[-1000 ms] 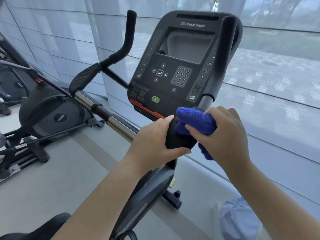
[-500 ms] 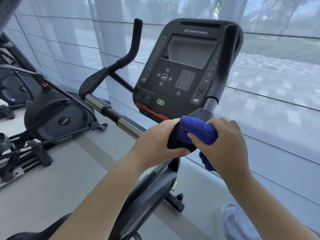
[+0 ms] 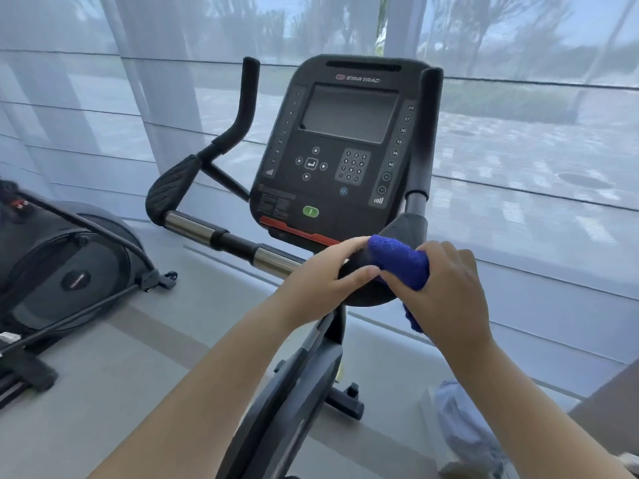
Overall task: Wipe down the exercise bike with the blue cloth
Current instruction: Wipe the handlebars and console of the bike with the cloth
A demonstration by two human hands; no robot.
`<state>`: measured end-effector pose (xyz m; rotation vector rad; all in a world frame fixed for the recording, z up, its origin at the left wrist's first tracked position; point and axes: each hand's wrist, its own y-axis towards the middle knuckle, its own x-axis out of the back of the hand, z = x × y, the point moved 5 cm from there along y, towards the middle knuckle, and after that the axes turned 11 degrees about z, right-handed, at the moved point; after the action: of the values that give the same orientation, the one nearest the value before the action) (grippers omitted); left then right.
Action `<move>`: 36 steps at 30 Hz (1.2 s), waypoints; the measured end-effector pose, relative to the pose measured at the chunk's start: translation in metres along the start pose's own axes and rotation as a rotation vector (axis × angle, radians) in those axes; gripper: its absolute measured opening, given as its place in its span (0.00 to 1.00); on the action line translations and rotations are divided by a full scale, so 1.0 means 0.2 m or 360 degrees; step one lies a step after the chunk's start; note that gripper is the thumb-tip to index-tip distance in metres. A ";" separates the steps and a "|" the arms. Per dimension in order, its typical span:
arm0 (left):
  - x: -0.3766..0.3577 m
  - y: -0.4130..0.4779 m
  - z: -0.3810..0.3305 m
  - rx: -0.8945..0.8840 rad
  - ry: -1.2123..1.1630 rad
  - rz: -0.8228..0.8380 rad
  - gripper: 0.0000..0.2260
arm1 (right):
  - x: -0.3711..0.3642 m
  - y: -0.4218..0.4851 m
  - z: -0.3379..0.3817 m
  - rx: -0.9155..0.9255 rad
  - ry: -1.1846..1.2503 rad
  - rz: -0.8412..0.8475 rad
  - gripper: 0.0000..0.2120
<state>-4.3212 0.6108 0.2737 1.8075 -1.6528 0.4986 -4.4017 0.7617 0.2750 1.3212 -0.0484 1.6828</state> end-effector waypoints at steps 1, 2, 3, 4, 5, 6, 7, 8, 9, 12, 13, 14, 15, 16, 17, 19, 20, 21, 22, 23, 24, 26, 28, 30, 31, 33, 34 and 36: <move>0.01 0.00 -0.01 -0.0027 -0.0016 -0.0020 0.18 | 0.00 -0.02 0.00 0.0011 -0.0021 0.0030 0.19; 0.02 -0.01 -0.03 -0.0048 -0.0023 -0.0036 0.18 | 0.00 -0.04 -0.01 0.0018 -0.0035 0.0059 0.19; 0.03 -0.01 -0.05 -0.0063 -0.0040 -0.0046 0.17 | 0.00 -0.05 -0.01 0.0027 -0.0043 0.0090 0.20; 0.03 -0.01 -0.06 -0.0069 -0.0067 -0.0052 0.17 | 0.01 -0.06 -0.01 0.0041 -0.0054 0.0123 0.21; 0.03 0.00 -0.08 -0.0059 -0.0090 -0.0056 0.16 | 0.01 -0.07 -0.01 0.0059 -0.0071 0.0157 0.22; 0.03 0.00 -0.10 -0.0030 -0.0102 -0.0065 0.15 | 0.01 -0.08 -0.01 0.0071 -0.0088 0.0197 0.23; 0.03 0.01 -0.11 0.0013 -0.0102 -0.0084 0.15 | 0.02 -0.08 0.00 0.0071 -0.0101 0.0241 0.24; 0.03 0.03 -0.13 0.0062 -0.0099 -0.0110 0.15 | 0.02 -0.09 0.00 0.0068 -0.0107 0.0288 0.24; 0.03 0.04 -0.14 0.0112 -0.0101 -0.0142 0.16 | 0.03 -0.10 0.01 0.0074 -0.0106 0.0325 0.24; 0.01 0.09 -0.16 0.0207 -0.0156 -0.0197 0.20 | 0.05 -0.13 0.00 0.0121 -0.0069 0.0394 0.21; 0.00 0.09 -0.17 0.0214 -0.0188 -0.0203 0.20 | 0.05 -0.14 -0.01 0.0122 -0.0073 0.0428 0.21; -0.01 0.10 -0.17 0.0216 -0.0231 -0.0218 0.19 | 0.05 -0.15 -0.03 0.0114 -0.0102 0.0472 0.21; -0.01 0.09 -0.17 0.0221 -0.0282 -0.0242 0.18 | 0.05 -0.16 -0.05 0.0096 -0.0138 0.0521 0.21; -0.02 0.09 -0.18 0.0228 -0.0333 -0.0271 0.17 | 0.06 -0.17 -0.07 0.0078 -0.0159 0.0563 0.21; -0.02 0.08 -0.18 0.0235 -0.0366 -0.0305 0.17 | 0.06 -0.17 -0.07 0.0078 -0.0144 0.0582 0.21; -0.01 0.06 -0.19 0.0242 -0.0379 -0.0363 0.16 | 0.08 -0.17 -0.08 0.0114 -0.0059 0.0573 0.22; -0.01 0.05 -0.19 0.0237 -0.0368 -0.0381 0.15 | 0.10 -0.16 -0.07 0.0130 -0.0017 0.0554 0.24; -0.01 0.04 -0.19 0.0226 -0.0349 -0.0394 0.15 | 0.11 -0.14 -0.08 0.0136 0.0031 0.0535 0.27; -0.01 0.03 -0.19 0.0212 -0.0332 -0.0406 0.15 | 0.12 -0.13 -0.08 0.0125 0.0092 0.0537 0.31; -0.01 0.02 -0.20 0.0200 -0.0322 -0.0419 0.15 | 0.13 -0.11 -0.10 0.0096 0.0154 0.0570 0.34; -0.01 0.00 -0.20 0.0192 -0.0319 -0.0434 0.16 | 0.13 -0.10 -0.10 0.0081 0.0204 0.0623 0.35; -0.02 -0.03 -0.21 0.0168 -0.0305 -0.0460 0.17 | 0.11 -0.09 -0.10 0.0138 0.0217 0.0718 0.31; -0.01 -0.07 -0.24 0.0114 -0.0222 -0.0492 0.17 | 0.12 -0.07 -0.08 0.0205 0.0142 0.0683 0.25; 0.02 -0.11 -0.28 0.0064 -0.0149 -0.0551 0.16 | 0.16 -0.06 -0.04 0.0234 0.0100 0.0599 0.21; 0.04 -0.14 -0.30 0.0044 -0.0122 -0.0583 0.15 | 0.18 -0.04 -0.02 0.0259 0.0087 0.0556 0.19; 0.11 -0.18 -0.34 0.0019 -0.0058 -0.0641 0.14 | 0.24 -0.01 0.05 0.0342 0.0073 0.0488 0.18; 0.15 -0.20 -0.35 0.0014 -0.0021 -0.0670 0.13 | 0.26 0.01 0.09 0.0391 0.0066 0.0464 0.19; 0.23 -0.24 -0.37 0.0013 0.0038 -0.0733 0.13 | 0.28 0.06 0.17 0.0465 0.0056 0.0463 0.20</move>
<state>-4.2576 0.6270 0.3472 2.0937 -1.1622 0.3182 -4.3818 0.7729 0.3375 1.5583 0.0285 2.0170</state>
